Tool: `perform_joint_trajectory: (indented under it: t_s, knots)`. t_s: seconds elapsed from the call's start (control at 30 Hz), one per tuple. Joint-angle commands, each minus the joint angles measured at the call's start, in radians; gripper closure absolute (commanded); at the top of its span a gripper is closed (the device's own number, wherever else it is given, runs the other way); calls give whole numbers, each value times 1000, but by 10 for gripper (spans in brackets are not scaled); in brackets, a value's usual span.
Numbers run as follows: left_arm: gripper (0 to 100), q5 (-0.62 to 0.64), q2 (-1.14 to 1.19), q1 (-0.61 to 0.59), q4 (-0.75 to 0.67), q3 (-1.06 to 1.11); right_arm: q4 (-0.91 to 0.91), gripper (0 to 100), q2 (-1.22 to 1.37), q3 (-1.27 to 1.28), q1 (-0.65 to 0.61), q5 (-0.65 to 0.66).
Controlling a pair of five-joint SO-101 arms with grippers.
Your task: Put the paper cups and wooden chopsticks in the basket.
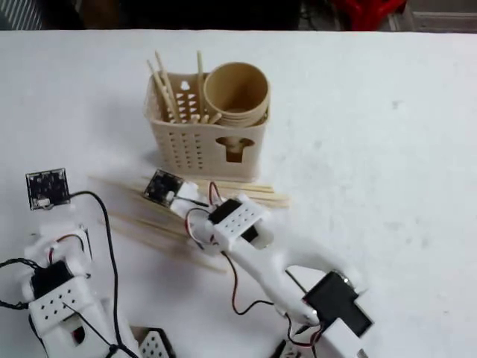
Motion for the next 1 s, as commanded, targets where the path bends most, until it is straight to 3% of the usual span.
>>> perform_joint_trajectory:
  t_s: [0.0, 0.13, 0.6, 0.97]
  knots:
    - [924, -9, -15, 10, -21, -5, 19, 884, 16, -35, 8, 9]
    - [924, -9, -15, 10, -21, -3, 36, 990, 7, -49, 13, 6]
    - [924, -8, -12, 12, -25, -3, 133, 982, -248, -18, 42, 6]
    - [924, -8, -12, 12, -23, -3, 58, 870, -24, -40, 38, 15]
